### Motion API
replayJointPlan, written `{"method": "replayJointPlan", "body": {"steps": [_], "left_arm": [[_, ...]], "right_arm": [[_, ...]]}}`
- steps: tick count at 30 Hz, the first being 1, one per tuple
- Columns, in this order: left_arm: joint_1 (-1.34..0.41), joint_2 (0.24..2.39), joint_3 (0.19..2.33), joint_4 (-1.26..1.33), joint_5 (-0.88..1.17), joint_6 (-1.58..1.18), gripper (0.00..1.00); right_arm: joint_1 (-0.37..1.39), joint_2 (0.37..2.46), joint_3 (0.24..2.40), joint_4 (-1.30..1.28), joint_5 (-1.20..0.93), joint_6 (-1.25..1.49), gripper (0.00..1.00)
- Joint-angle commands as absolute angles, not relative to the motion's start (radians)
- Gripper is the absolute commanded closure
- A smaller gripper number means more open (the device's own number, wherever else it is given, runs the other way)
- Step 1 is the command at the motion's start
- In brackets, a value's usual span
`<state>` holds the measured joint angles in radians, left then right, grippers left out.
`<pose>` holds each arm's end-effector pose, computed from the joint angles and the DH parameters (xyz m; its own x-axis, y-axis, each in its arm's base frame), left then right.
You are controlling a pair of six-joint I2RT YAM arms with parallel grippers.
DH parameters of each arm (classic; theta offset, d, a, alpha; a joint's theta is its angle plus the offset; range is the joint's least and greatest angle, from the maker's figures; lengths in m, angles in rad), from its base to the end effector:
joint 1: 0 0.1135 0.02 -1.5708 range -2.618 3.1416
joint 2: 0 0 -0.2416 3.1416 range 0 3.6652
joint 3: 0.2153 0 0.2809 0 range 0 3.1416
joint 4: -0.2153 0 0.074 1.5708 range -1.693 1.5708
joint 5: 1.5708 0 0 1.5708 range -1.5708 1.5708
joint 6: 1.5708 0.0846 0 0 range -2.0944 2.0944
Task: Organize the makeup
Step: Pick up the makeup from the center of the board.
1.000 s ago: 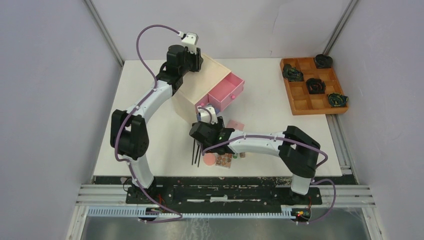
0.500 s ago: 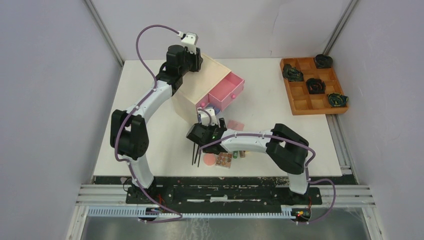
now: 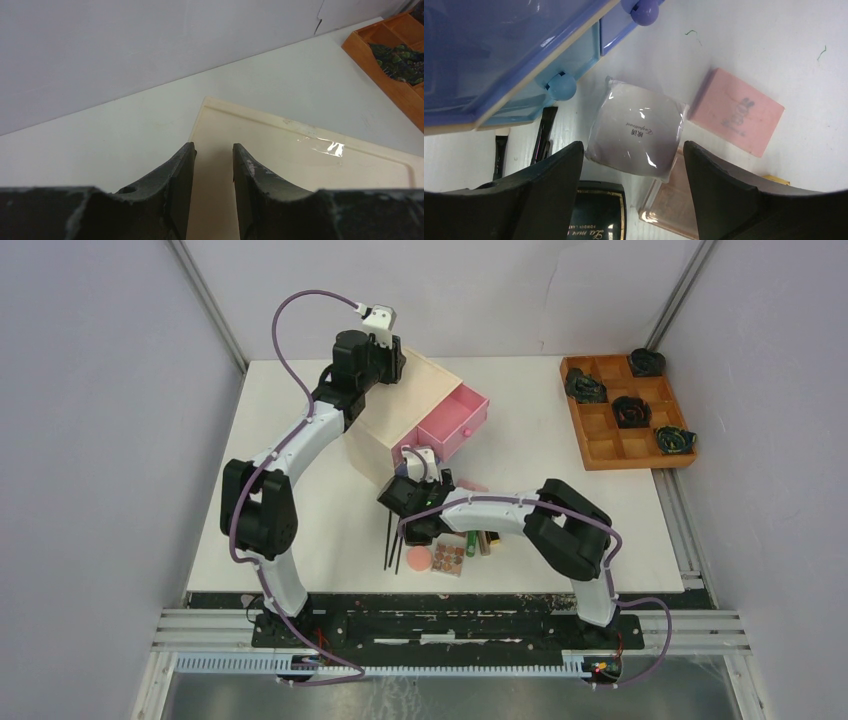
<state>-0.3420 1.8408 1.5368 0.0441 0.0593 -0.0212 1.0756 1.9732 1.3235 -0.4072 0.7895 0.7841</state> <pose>0.4857 -0.1782 0.2807 -0.2503 0.0666 -0.9659 0.3835 0.9228 -0.0357 0.2596 0.3543 0.1013 -0.6134 -0.0893 -0.7847 -0.0290 0.9955 -0.0906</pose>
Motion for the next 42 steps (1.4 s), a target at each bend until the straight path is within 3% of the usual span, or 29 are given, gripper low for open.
{"method": "replayJointPlan", "body": {"steps": [1,4,7,13,15,28,35,42], "left_arm": [[-0.304,1.963,1.437,-0.374,0.007,-0.012,0.57],[-0.304,1.965,1.437,-0.374,0.007,-0.011,0.57],[-0.304,1.968,1.437,-0.374,0.007,-0.01,0.57],[-0.304,1.967,1.439,-0.379,0.003,-0.009,0.57],[-0.304,1.969,1.44,-0.38,0.002,-0.009,0.57],[-0.304,1.959,1.439,-0.384,-0.005,-0.011,0.58],[-0.304,1.951,1.434,-0.387,-0.011,-0.011,0.58],[-0.304,1.952,1.431,-0.384,-0.013,-0.011,0.58]], "right_arm": [[1.06,2.0,1.376,-0.371,0.772,0.761,0.21],[1.053,2.008,1.379,-0.368,0.767,0.757,0.24],[1.041,2.011,1.372,-0.358,0.754,0.752,0.33],[1.031,1.992,1.341,-0.335,0.722,0.73,0.74],[1.032,1.971,1.322,-0.325,0.707,0.718,0.79],[1.037,1.673,1.188,-0.339,0.579,0.551,0.89],[1.044,1.526,1.223,-0.472,0.485,0.458,0.9],[1.049,1.366,1.355,-0.609,0.532,0.339,0.89]]}}
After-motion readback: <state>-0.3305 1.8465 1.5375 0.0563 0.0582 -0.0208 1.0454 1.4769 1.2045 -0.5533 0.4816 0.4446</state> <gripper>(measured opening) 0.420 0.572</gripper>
